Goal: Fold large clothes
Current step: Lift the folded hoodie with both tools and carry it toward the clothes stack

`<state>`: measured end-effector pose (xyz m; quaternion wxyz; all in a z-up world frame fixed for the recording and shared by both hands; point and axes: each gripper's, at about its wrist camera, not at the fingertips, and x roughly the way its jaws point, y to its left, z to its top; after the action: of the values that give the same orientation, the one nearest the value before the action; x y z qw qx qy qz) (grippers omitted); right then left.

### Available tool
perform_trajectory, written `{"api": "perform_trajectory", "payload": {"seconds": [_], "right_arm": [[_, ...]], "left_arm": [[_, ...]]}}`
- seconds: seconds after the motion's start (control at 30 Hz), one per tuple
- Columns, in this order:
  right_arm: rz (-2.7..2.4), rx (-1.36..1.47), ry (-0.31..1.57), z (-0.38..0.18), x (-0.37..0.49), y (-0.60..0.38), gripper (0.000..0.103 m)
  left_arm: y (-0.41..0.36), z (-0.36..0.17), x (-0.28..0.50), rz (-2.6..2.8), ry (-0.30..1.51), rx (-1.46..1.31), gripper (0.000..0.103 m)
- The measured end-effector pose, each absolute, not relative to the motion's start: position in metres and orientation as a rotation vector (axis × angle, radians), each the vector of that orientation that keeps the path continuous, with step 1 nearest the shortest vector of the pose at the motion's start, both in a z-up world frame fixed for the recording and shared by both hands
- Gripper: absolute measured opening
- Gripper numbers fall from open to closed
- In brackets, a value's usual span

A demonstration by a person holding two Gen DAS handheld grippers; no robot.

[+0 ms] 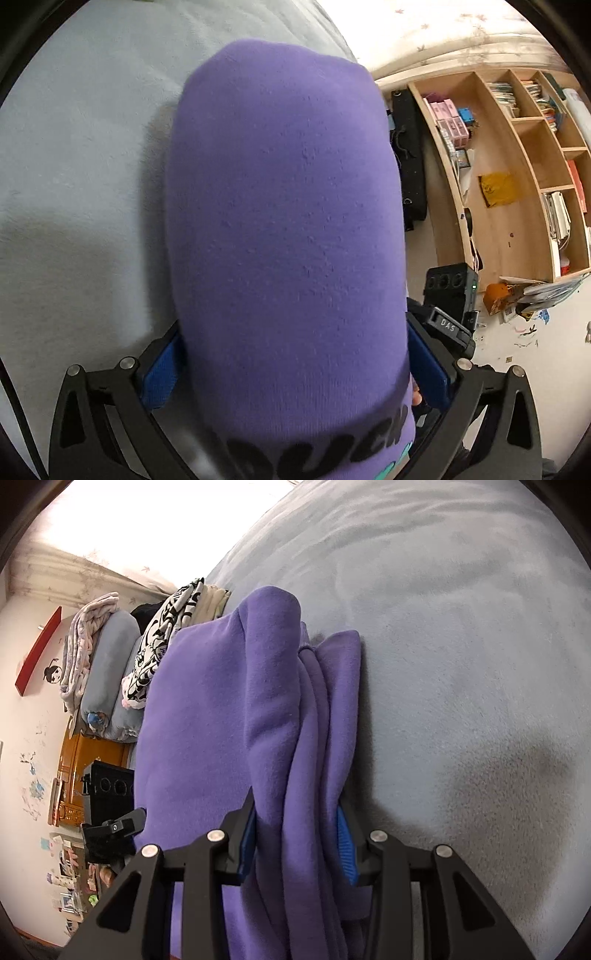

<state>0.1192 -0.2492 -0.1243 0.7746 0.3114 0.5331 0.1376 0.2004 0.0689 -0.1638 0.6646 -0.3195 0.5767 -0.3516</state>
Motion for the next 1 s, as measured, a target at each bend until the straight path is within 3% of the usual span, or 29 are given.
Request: {"api": "perform_trajectory", "payload": {"seconds": [0.1, 0.23, 0.37, 0.67, 1.0], "right_arm": [[0.287, 0.654, 1.153, -0.121, 0.120, -0.246, 0.036], [0.290, 0.575, 1.127, -0.098, 0.118, -0.229, 0.035], [0.296, 0.531, 1.102, -0.073, 0.116, -0.213, 0.035], [0.372, 0.527, 0.968, -0.004, 0.123, -0.168, 0.034], [0.488, 0.491, 0.845, 0.061, 0.219, -0.065, 0.034]], "left_arm": [[0.055, -0.146, 0.196, -0.784, 1.269, -0.641, 0.103], [0.047, -0.115, 0.188, -0.798, 1.217, -0.550, 0.093], [0.053, -0.077, 0.183, -0.769, 1.167, -0.506, 0.093], [0.120, 0.005, 0.194, -0.751, 1.055, -0.515, 0.093], [0.222, 0.098, 0.268, -0.673, 0.929, -0.468, 0.093]]}}
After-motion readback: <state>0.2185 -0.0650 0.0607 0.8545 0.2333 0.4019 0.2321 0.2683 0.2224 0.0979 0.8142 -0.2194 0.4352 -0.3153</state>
